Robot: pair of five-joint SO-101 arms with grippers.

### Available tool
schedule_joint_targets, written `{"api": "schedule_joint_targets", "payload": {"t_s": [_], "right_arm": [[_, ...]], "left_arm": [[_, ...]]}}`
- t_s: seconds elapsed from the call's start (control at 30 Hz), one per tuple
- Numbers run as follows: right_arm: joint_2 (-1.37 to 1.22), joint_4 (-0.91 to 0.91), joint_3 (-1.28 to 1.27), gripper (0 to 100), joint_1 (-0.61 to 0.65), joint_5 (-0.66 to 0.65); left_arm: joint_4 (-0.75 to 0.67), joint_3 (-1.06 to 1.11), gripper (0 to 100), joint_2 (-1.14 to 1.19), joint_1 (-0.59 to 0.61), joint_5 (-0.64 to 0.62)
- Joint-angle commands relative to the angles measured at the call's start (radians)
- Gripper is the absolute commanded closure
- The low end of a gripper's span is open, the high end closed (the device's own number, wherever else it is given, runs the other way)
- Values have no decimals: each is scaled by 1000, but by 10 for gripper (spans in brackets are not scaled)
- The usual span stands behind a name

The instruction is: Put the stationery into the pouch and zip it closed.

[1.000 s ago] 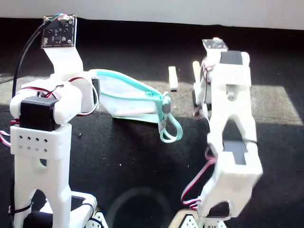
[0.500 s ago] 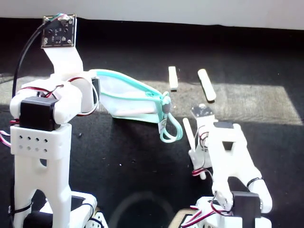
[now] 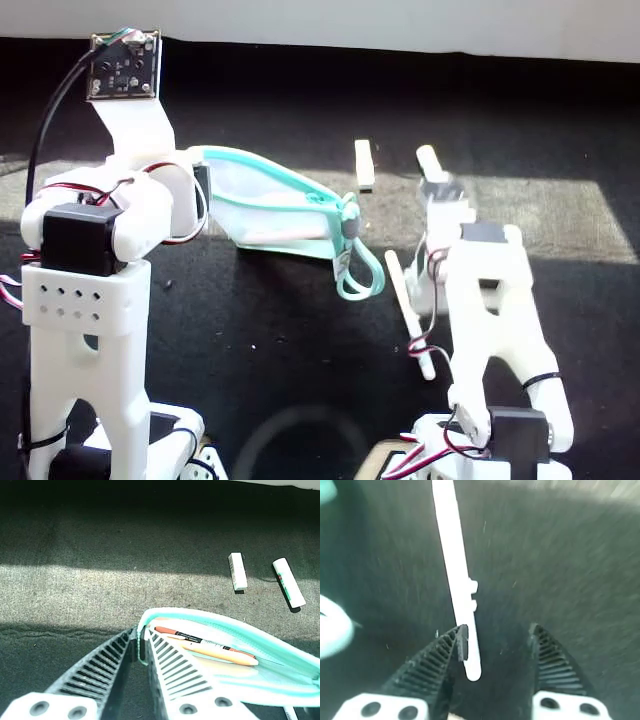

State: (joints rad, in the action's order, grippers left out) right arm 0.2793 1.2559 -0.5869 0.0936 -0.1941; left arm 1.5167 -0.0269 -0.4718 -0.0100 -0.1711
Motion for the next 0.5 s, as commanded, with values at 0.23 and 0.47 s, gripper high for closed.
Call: {"api": "schedule_joint_targets", "payload": {"t_s": [0.23, 0.47], "right_arm": [[-381, 16, 384, 840, 111, 74], [-595, 16, 547, 840, 117, 80]], "left_arm": [[3, -7, 990, -4, 67, 8], [6, 2, 990, -4, 82, 8]]}}
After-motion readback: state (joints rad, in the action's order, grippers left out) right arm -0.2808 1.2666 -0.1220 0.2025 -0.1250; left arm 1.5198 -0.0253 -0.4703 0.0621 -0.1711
